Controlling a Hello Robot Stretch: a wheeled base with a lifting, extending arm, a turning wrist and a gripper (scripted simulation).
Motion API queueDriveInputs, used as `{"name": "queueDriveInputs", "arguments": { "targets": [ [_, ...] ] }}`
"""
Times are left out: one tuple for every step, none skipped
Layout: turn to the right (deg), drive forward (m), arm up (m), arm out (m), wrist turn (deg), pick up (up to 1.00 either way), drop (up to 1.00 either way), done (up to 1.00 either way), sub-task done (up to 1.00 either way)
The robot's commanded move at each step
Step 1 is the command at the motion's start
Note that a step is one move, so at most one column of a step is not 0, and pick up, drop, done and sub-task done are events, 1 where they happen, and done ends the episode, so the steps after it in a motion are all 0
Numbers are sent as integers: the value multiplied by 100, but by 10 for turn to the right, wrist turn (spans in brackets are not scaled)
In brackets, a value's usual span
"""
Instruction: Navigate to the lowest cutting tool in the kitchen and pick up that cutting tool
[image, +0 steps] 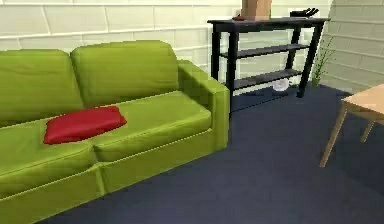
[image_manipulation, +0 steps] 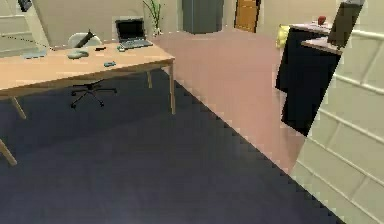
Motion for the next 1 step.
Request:
{"name": "queueDriveInputs", "arguments": {
  "targets": [
    [450, 0, 0, 0, 0, 0, 0, 0, 0]
  ]
}}
